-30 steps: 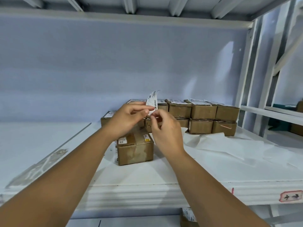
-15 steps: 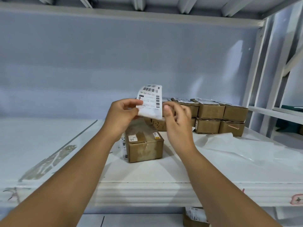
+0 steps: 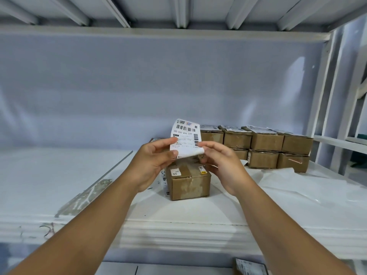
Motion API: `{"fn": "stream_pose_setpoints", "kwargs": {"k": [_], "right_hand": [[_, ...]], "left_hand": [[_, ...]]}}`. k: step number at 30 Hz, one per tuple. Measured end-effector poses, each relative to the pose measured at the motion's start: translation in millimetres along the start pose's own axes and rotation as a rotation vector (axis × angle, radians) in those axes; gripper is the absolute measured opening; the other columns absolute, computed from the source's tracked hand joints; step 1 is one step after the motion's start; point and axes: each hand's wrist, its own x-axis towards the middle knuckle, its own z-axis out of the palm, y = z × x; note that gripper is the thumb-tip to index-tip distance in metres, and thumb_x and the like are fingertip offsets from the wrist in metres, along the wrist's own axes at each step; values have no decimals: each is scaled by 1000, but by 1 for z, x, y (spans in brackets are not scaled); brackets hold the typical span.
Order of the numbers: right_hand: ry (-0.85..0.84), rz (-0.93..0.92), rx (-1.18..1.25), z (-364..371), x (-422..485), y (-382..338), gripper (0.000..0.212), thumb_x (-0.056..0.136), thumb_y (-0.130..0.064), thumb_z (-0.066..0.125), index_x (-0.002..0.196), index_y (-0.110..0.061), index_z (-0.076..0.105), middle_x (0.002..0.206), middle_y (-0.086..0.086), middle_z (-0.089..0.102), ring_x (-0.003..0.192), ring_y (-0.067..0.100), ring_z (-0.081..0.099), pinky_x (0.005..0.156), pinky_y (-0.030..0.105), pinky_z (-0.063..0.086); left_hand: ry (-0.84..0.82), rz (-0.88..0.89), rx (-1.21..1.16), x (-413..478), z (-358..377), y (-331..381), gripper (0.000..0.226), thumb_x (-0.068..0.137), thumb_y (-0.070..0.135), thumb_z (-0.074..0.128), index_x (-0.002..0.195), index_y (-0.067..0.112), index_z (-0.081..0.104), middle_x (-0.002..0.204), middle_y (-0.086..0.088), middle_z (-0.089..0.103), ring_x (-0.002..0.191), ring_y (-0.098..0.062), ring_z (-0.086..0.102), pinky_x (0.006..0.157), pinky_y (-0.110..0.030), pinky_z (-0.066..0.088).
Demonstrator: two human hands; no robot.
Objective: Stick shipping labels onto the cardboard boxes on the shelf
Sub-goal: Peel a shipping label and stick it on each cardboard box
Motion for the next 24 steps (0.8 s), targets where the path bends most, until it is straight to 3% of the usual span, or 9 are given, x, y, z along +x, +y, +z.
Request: {"fn": "stream_pose_setpoints", "kwargs": {"k": [6, 10, 15, 21, 24], "right_hand": [[12, 42, 64, -2, 1, -1, 25, 90, 1, 51, 84, -16, 69, 76, 1, 71, 58, 9, 62, 63, 21, 42], [42, 25, -7, 0, 2, 1, 22, 89, -2, 55, 81, -16, 69, 82, 3, 70, 66, 11, 64, 72, 24, 43], [8, 10, -72, 2, 2, 3, 23, 90, 0, 54, 79, -14, 69, 90, 4, 69, 83, 17, 60, 80, 28, 47], [7, 36, -71, 0, 1, 2, 24, 90, -5, 57, 77, -17, 73, 96, 2, 72, 88, 16, 65, 91, 32, 50], [1, 57, -45, -1, 1, 2, 13, 87, -14, 62, 86, -14, 75, 94, 1, 74, 88, 15, 66, 90, 30, 49]], "left_hand": [[-29, 42, 193, -3, -2, -5, 40, 81, -5, 64, 116, 15, 62, 108, 1, 69, 98, -10, 67, 83, -20, 54], [-51, 51, 364, -4, -2, -7, 43, 80, -1, 68, 117, 19, 62, 106, 9, 68, 101, -3, 65, 81, -14, 51], [-35, 64, 409, -6, -3, -4, 40, 79, 3, 70, 111, 25, 64, 112, 2, 68, 102, -5, 65, 79, -14, 51], [-19, 99, 521, -7, -7, -4, 28, 86, 14, 65, 107, 34, 66, 115, 0, 68, 104, -11, 64, 96, -34, 50], [-21, 76, 507, -7, -6, -3, 33, 84, 10, 68, 107, 33, 66, 116, -1, 67, 105, -10, 64, 95, -32, 50]]}}
